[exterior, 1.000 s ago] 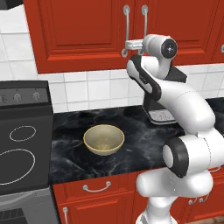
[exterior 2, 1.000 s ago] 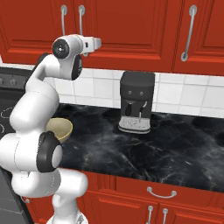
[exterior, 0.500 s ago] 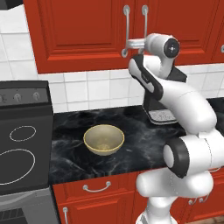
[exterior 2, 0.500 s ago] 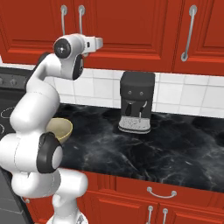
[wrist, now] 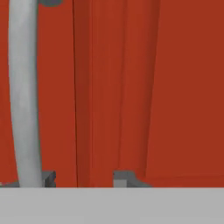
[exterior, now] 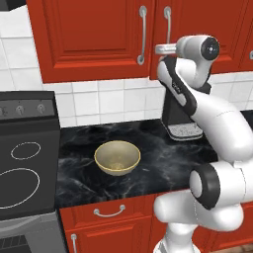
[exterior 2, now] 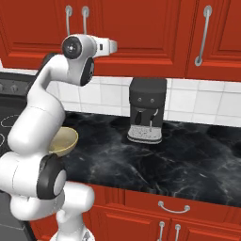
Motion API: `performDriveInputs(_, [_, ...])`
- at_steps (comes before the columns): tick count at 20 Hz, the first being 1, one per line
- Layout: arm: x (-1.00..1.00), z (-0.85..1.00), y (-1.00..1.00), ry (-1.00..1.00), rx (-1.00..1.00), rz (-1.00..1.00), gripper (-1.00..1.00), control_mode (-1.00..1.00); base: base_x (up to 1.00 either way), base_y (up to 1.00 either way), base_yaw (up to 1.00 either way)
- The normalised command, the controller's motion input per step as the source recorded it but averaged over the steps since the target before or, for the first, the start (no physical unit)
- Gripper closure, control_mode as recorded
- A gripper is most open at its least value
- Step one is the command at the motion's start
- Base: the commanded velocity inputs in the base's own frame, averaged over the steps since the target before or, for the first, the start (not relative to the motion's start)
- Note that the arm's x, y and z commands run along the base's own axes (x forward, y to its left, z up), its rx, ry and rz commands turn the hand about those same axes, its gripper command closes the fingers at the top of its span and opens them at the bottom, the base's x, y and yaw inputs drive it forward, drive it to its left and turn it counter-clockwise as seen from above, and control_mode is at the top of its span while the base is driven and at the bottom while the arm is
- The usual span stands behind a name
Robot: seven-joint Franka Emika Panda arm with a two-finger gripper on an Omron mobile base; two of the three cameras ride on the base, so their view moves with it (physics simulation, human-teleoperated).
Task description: Open the cabinet. Pick the apple and kiwi from the cabinet and place them into the bowl. Then close the cabinet.
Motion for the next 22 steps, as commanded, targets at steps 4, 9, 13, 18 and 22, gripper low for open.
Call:
performDriveInputs(4, [-0.67,0.28,-1.0,0.05,0.0,0.0,1.0,-1.0,0.0,0.0,0.0])
performDriveInputs(9, [-0.73,0.21,-1.0,0.0,0.02,0.0,1.0,-1.0,0.0,0.0,0.0])
performDriveInputs(13, [-0.66,0.07,-1.0,0.0,0.07,0.0,1.0,-1.0,0.0,0.0,0.0])
performDriveInputs(18, [-0.56,0.0,-1.0,0.01,0.08,0.0,1.0,-1.0,0.0,0.0,0.0])
performDriveInputs(22, [-0.51,0.0,-1.0,0.03,0.09,0.0,1.0,-1.0,0.0,0.0,0.0])
